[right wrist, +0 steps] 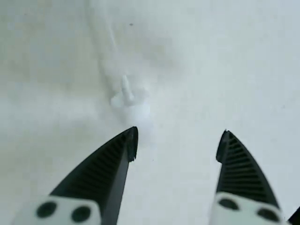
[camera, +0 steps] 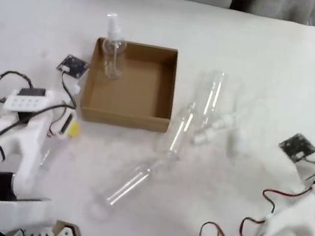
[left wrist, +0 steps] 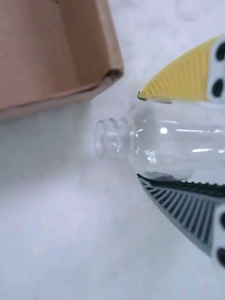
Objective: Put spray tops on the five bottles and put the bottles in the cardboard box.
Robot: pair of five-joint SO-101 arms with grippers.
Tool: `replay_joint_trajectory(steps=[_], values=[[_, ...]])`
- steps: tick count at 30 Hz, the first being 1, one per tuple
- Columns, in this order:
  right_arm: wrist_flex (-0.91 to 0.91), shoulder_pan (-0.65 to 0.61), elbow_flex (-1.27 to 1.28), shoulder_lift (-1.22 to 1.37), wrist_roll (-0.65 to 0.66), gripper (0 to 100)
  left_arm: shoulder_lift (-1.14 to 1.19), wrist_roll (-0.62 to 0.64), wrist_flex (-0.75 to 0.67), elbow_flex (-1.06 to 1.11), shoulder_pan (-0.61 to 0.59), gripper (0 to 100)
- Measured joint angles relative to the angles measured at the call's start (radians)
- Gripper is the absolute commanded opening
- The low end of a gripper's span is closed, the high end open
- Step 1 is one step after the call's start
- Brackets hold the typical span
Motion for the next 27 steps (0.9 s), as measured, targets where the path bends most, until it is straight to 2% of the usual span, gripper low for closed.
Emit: replay_joint_trajectory(steps=[3, 7, 13, 19, 27], values=[[0.084, 0.023, 0.000, -0.054, -0.193, 1.6, 0.000, 0.000, 0.000, 0.000, 0.000, 11], [0.209, 0.057, 0.000, -0.097, -0.381, 3.6, 0.000, 0.000, 0.000, 0.000, 0.000, 11], [0.267, 0.140, 0.009, -0.098, -0.506, 1.6, 0.000, 0.000, 0.000, 0.000, 0.000, 11], [0.166, 0.178, 0.095, -0.098, -0.582, 1.6, 0.000, 0.000, 0.000, 0.000, 0.000, 11], [-0.043, 0.166, 0.195, -0.098, -0.769, 1.8, 0.000, 0.000, 0.000, 0.000, 0.000, 11]])
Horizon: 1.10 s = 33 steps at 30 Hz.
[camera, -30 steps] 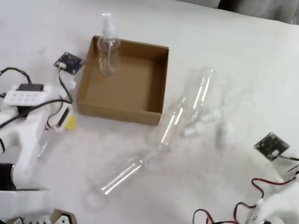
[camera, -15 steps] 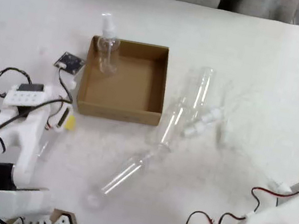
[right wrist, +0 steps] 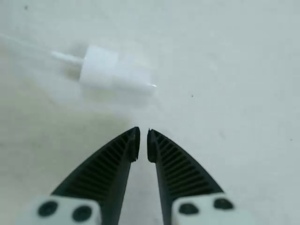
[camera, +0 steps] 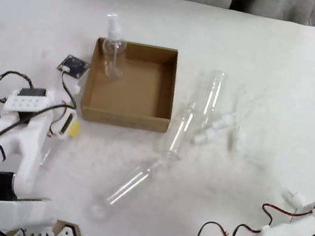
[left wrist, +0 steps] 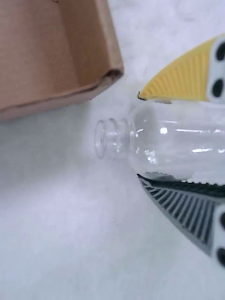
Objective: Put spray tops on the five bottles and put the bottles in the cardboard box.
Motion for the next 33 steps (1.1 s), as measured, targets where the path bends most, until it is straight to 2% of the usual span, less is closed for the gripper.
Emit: replay_joint_trajectory(steps=[10, 17, 21, 28, 33], values=[[-0.152, -0.058, 0.026, 0.106, -0.017, 1.6, 0.000, 0.000, 0.000, 0.000, 0.000, 11], [-0.152, -0.060, -0.143, 0.315, -0.023, 1.5, 0.000, 0.000, 0.000, 0.000, 0.000, 11], [-0.150, -0.057, -0.279, 0.428, -0.086, 1.5, 0.000, 0.000, 0.000, 0.000, 0.000, 11], [0.029, -0.051, -0.583, 0.574, -0.114, 1.5, 0.000, 0.000, 0.000, 0.000, 0.000, 11], [0.103, -0.107, -0.740, 0.690, -0.160, 1.5, 0.000, 0.000, 0.000, 0.000, 0.000, 11]])
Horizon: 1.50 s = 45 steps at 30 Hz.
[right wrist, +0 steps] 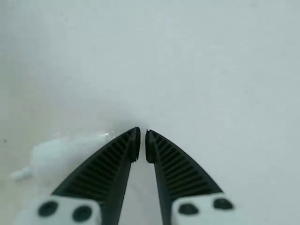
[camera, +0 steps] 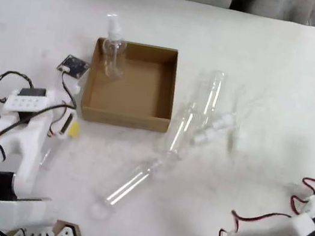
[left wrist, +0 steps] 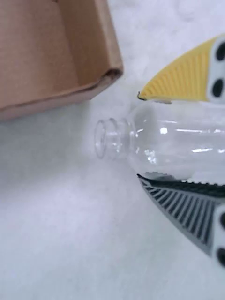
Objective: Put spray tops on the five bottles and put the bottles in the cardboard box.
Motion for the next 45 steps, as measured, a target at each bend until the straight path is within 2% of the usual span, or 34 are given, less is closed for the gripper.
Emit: replay_joint_trajectory(steps=[4, 12, 19, 28, 35, 45], values=[[0.049, -0.028, -0.100, 0.077, -0.051, 1.5, 0.000, 0.000, 0.000, 0.000, 0.000, 11], [0.293, -0.031, -0.302, 0.104, -0.058, 1.5, 0.000, 0.000, 0.000, 0.000, 0.000, 11], [0.474, -0.028, -0.327, 0.104, -0.055, 1.5, 0.000, 0.000, 0.000, 0.000, 0.000, 11], [0.428, -0.015, -0.279, 0.106, -0.018, 1.5, 0.000, 0.000, 0.000, 0.000, 0.000, 11], [0.325, -0.057, -0.265, 0.130, -0.104, 1.5, 0.000, 0.000, 0.000, 0.000, 0.000, 11], [0.315, -0.219, -0.264, 0.144, -0.249, 1.5, 0.000, 0.000, 0.000, 0.000, 0.000, 11]])
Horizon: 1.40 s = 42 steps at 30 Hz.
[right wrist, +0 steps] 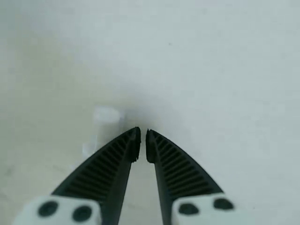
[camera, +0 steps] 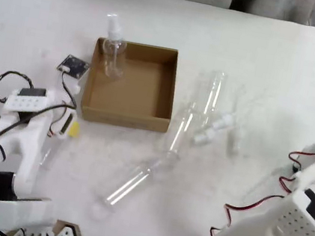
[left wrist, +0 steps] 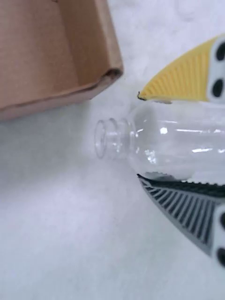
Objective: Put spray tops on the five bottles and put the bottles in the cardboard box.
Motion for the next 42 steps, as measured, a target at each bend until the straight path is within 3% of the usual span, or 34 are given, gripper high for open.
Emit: replay_joint_trajectory(steps=[6, 21, 29, 34, 37, 42], values=[[0.000, -0.075, -0.077, 0.000, -0.060, 1.5, 0.000, 0.000, 0.000, 0.000, 0.000, 11], [0.189, -0.075, -0.150, -0.006, -0.087, 1.5, 0.000, -0.031, 0.000, 0.000, 0.000, 11], [0.123, -0.103, 0.098, -0.247, -0.103, 1.5, 0.000, -0.031, 0.000, 0.000, 0.000, 11], [0.005, -0.130, 0.284, -0.414, -0.209, 6.7, 0.000, -0.031, 0.000, 0.000, 0.000, 11], [-0.021, -0.155, 0.334, -0.453, -0.233, 12.1, 0.000, -0.031, 0.000, 0.000, 0.000, 11], [-0.034, -0.199, 0.353, -0.457, -0.239, 11.3, 0.000, -0.031, 0.000, 0.000, 0.000, 11]])
